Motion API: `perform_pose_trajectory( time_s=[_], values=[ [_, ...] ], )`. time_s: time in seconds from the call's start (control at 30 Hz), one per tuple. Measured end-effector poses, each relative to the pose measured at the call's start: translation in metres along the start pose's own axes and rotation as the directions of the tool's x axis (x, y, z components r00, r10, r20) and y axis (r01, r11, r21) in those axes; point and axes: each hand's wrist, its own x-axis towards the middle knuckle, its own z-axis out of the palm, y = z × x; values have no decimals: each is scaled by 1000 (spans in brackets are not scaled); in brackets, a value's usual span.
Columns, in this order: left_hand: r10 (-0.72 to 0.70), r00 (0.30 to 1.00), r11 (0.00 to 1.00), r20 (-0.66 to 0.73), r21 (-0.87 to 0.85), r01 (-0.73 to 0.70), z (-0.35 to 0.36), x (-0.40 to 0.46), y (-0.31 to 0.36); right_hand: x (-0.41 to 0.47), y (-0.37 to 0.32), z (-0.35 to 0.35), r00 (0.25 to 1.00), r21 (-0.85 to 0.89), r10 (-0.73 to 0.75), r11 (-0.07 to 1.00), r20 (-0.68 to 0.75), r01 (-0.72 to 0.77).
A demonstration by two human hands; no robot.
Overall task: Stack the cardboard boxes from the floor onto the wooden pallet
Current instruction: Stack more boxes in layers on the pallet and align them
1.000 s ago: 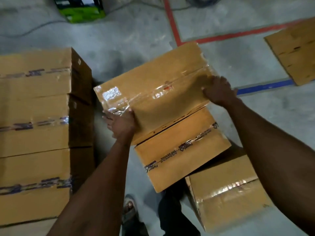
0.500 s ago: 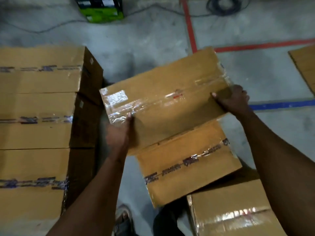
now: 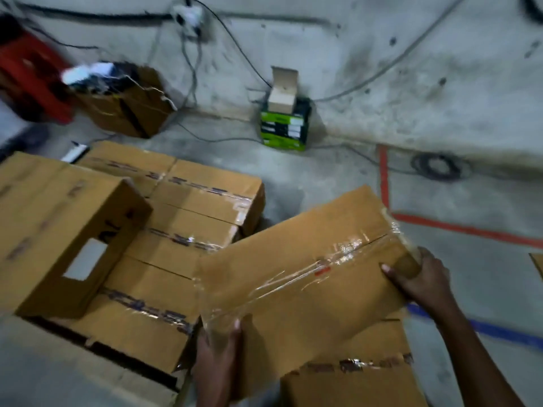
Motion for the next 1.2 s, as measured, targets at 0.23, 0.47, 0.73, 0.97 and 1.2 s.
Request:
perform_pose_trajectory(
  time_s=[0.23, 0.47, 0.73, 0.97, 1.2],
  values=[
    [-133, 981, 977, -139, -184, 106, -165, -17, 10, -70, -222, 9, 970, -12, -192, 981, 149, 196],
    [-102, 970, 948, -223, -318, 26, -266, 17, -18, -121, -370, 74, 911, 6, -311, 947, 271, 322],
    [-206, 930, 919, -305, -388, 76, -323, 54, -46, -145, -448, 165, 865, -63, -334, 922, 373, 383],
    [-226, 939, 908, -259, -406, 107, -323, 117, -72, -118, -489, 233, 816, -122, -338, 890, 469, 439],
    [-231, 940, 907, -251, -406, 114, -288, 211, -92, -46, -506, 336, 811, -149, -324, 885, 487, 442]
  ],
)
